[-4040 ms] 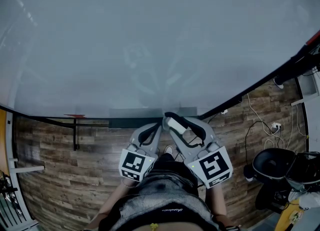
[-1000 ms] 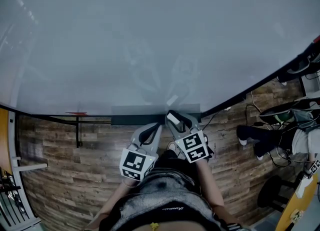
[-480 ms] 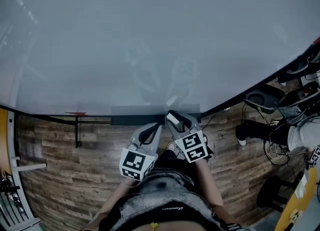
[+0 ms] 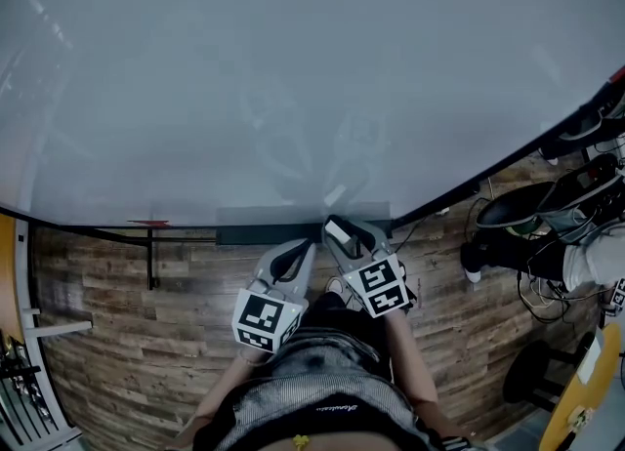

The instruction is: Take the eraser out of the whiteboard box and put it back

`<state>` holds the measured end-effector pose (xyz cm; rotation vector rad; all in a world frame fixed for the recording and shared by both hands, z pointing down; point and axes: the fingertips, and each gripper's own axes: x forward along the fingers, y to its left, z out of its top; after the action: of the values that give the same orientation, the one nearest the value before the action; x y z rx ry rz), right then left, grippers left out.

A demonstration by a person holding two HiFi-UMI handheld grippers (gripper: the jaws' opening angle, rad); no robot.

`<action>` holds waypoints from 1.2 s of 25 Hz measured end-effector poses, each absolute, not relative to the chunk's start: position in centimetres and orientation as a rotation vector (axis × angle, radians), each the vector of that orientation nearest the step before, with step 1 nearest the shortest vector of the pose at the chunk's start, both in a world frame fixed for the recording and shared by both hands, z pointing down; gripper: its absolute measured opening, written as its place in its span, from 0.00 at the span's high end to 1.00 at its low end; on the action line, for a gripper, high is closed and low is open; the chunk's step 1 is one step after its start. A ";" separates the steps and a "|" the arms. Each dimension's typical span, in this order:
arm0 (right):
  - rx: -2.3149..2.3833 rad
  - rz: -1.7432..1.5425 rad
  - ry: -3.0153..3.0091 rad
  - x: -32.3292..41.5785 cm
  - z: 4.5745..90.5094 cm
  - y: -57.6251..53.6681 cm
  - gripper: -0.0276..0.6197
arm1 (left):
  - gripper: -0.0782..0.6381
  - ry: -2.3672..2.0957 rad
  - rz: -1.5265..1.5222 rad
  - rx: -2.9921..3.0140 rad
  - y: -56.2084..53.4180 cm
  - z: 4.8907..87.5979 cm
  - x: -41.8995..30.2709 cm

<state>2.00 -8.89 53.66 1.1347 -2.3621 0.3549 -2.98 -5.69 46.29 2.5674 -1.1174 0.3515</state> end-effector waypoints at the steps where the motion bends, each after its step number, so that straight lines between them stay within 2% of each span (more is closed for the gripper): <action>1: 1.132 0.356 -2.361 2.0 53.6 -8.8 0.69 | 0.89 -1.116 0.353 2.567 -5.6 46.2 -3.0; 18: 1.126 0.368 -2.382 1.9 53.3 -8.7 0.68 | 0.89 -1.155 0.331 2.593 -5.9 46.2 -3.5; 20: 1.093 0.376 -2.410 2.0 53.0 -8.3 0.67 | 0.89 -1.143 0.331 2.581 -5.8 46.0 -3.3; 21: 1.071 0.377 -2.425 2.0 52.7 -8.1 0.60 | 0.89 -1.139 0.330 2.581 -5.9 45.9 -3.2; 23: 1.041 0.360 -2.446 2.2 52.2 -7.6 0.57 | 0.89 -1.143 0.328 2.591 -6.1 45.8 -3.3; 30: 1.039 0.316 -2.477 2.6 49.9 -6.1 0.57 | 0.89 -1.115 0.348 2.579 -5.8 45.8 -2.8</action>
<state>2.58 -6.06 49.94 1.0392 -2.4770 0.3164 -2.77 -5.81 45.77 2.5789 -1.1155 0.3478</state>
